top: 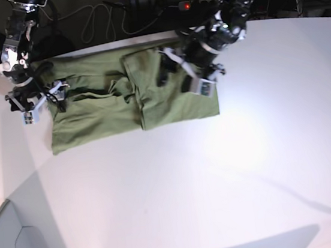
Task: Fold the T-shirt properly
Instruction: 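Open the left gripper and lift it back from the folded strip, then lower both grippers onto the two ends of the half-folded shirt and grasp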
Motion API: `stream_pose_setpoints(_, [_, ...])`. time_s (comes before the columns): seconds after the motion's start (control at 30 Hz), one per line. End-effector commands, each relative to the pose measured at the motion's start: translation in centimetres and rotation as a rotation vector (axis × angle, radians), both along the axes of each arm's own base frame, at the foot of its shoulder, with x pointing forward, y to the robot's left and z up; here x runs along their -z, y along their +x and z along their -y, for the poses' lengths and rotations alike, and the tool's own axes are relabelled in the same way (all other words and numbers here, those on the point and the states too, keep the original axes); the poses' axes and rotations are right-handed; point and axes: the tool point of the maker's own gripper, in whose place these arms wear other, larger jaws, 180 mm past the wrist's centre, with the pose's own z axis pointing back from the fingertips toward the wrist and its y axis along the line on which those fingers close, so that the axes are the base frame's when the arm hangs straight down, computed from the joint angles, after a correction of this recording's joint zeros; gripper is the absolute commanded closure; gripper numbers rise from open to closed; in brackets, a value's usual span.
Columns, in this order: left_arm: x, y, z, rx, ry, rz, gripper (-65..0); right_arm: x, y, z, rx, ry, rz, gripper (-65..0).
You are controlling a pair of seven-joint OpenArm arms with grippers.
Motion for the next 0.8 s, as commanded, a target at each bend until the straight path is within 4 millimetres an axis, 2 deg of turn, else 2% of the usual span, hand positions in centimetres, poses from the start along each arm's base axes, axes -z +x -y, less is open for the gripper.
stream_pose_setpoints(0.0, [-1.1, 0.7, -0.6, -0.021, -0.015, 0.041, -38.3, -1.1, 1.0, 0.2, -0.001, 0.000, 0.052, -52.7])
stream_pose_setpoints(0.3, [-1.1, 2.2, -10.1, -0.294, 0.071, 0.052, -38.3, -0.6, 0.5, 0.0, 0.001, 0.009, 0.036, -52.3])
stream_pose_setpoints(0.4, [-1.1, 2.4, -12.4, -0.380, 0.075, 0.054, -38.3, -0.2, 0.2, 0.0, 0.003, 0.013, 0.022, -47.3])
stream_pose_setpoints(0.47, [-1.1, 2.5, -13.1, -0.417, 0.070, 0.055, -38.3, 0.9, -0.4, -0.1, 0.010, 0.027, -0.008, -41.5])
stream_pose_setpoints(0.63, [0.9, 1.9, -13.0, -0.428, 0.064, 0.001, -38.3, 3.5, -1.6, -0.2, 0.028, 0.066, -0.075, -27.1])
stream_pose_setpoints(0.77, [1.9, 1.8, -12.2, -0.416, 0.054, -0.027, -38.3, 3.7, -1.9, -0.3, 0.026, 0.065, -0.083, -12.1])
